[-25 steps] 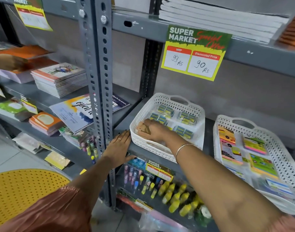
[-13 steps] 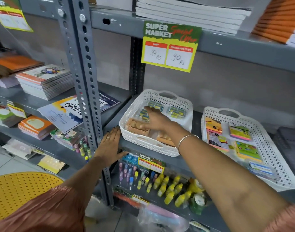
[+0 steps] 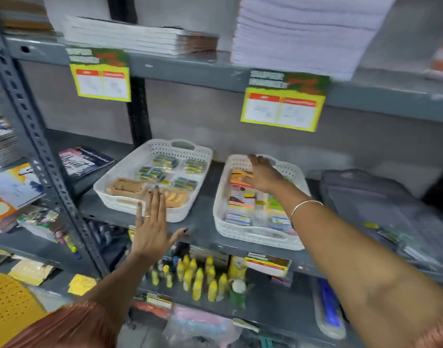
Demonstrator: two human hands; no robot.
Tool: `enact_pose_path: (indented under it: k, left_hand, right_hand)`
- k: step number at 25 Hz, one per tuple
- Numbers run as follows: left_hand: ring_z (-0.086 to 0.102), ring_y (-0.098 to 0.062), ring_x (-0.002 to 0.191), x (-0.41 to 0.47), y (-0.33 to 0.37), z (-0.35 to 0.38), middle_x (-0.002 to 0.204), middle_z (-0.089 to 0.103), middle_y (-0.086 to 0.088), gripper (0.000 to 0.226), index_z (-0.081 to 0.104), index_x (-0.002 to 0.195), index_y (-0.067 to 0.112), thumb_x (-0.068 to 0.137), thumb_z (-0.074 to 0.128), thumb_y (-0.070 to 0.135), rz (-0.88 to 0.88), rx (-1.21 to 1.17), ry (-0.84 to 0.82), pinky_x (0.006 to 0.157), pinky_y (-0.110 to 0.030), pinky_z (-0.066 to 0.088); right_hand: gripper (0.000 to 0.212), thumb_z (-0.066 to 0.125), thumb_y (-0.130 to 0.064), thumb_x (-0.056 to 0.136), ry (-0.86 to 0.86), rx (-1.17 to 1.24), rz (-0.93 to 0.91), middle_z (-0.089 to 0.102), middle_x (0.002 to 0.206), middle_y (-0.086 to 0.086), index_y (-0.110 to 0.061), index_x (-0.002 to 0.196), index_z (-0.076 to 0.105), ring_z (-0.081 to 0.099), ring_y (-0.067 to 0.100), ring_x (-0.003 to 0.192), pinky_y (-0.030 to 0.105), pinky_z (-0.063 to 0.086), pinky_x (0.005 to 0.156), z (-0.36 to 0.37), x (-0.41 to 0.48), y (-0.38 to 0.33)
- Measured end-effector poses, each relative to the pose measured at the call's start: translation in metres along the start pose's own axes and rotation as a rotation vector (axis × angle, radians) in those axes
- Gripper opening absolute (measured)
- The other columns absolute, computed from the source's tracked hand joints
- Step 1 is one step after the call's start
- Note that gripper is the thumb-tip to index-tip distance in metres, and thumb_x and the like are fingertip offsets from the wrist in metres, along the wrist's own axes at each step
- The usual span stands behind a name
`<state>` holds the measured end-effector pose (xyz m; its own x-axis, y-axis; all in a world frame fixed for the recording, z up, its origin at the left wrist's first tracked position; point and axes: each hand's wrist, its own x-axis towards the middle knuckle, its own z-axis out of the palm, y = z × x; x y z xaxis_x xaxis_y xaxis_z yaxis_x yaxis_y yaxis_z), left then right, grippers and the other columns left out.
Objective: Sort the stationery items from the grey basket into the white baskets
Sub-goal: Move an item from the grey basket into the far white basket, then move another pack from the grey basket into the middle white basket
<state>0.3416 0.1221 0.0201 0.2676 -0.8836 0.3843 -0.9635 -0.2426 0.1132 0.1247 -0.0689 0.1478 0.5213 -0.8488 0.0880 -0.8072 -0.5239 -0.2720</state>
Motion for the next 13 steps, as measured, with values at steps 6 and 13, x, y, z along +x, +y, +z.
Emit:
enact_pose_path:
  k: [6,13]
  left_hand:
    - [-0.005,-0.019,0.143,0.003,0.083,0.042,0.154,0.012,-0.016,0.101,0.011,0.144,0.002,0.077,0.041,0.071,0.177,-0.056,-0.191,0.115,-0.035,0.008]
    - [0.031,-0.029,0.134,0.016,0.084,0.051,0.145,0.037,-0.015,0.102,0.029,0.140,0.008,0.068,0.045,0.078,0.223,0.001,-0.322,0.112,-0.043,0.026]
  right_hand:
    - [0.083,0.064,-0.045,0.082,-0.042,0.014,0.224,0.038,0.147,0.022,-0.006,0.146,0.030,0.036,0.037,0.136,0.042,0.034,0.111,-0.030,-0.051,0.141]
    - [0.067,0.050,-0.041,0.095,-0.057,-0.146,0.621,0.030,0.150,0.020,-0.004,0.145,0.026,0.029,0.037,0.138,0.047,0.034,0.110,-0.021,-0.103,0.239]
